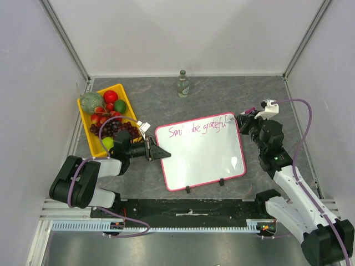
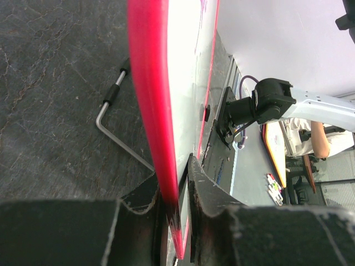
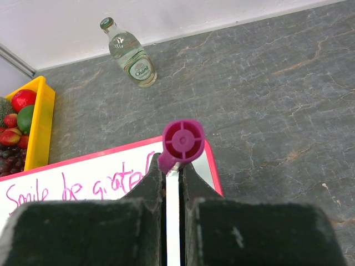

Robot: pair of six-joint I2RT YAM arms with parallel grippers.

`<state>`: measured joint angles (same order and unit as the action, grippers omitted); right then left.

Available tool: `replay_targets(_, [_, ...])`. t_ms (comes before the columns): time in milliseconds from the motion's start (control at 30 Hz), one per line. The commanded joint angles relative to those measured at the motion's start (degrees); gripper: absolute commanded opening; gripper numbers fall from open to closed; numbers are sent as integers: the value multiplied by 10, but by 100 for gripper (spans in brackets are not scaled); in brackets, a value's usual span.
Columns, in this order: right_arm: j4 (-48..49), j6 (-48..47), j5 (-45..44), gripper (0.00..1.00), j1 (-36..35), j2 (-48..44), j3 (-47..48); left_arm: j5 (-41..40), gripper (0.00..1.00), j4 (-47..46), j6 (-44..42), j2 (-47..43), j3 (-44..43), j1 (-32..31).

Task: Write a sentence on the whiteboard

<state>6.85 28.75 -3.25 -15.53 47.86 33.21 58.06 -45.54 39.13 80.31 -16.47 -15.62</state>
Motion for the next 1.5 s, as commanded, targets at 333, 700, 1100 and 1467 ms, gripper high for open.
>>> replay_targets(333, [-38, -2, 5, 0, 2, -23, -20, -28, 2, 18, -60, 5, 11, -9])
replay_targets(700, [-53, -5, -1, 0, 3, -40, -27, -27, 2, 18, -60, 5, 11, -8])
replay_targets(1100, [-62, -10, -11, 0, 2, -50, -13, -29, 2, 18, -60, 5, 11, -7])
replay_targets(1467, [-58, -18, -26, 0, 4, -36, 26, -29, 2, 17, -60, 5, 11, -8])
